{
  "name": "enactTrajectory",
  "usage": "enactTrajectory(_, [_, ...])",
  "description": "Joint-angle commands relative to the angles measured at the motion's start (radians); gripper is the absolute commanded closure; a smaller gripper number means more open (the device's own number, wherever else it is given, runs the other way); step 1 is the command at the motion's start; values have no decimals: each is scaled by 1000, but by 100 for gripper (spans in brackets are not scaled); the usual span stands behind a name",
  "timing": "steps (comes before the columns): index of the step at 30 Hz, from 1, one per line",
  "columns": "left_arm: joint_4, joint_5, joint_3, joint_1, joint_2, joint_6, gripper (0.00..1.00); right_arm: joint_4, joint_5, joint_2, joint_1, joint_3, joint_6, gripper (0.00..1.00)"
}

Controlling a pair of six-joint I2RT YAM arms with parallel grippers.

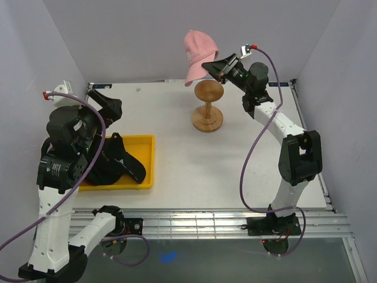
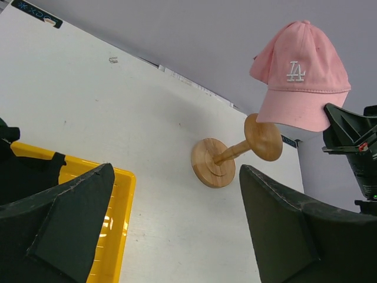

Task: Stack the hats

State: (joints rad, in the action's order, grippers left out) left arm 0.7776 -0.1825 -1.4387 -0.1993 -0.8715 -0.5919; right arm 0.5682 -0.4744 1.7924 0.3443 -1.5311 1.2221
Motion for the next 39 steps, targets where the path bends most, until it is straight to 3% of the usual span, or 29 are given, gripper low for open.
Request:
enactTrajectory(1, [-6,2,-14,-2,2,6,2,337,-61,10,-31,74,241,92])
enactTrajectory(6, [-5,8,-6,-2,3,6,2,519,-43,16,-57,230,387,92])
enactTrajectory(21, [-6,14,34,-2,19,15,2,806,16,-90,-82,621,467,92])
enactTrajectory(39, [-11,5,61,-8,14,26,2,1070,68,-61,-114,907,556,92])
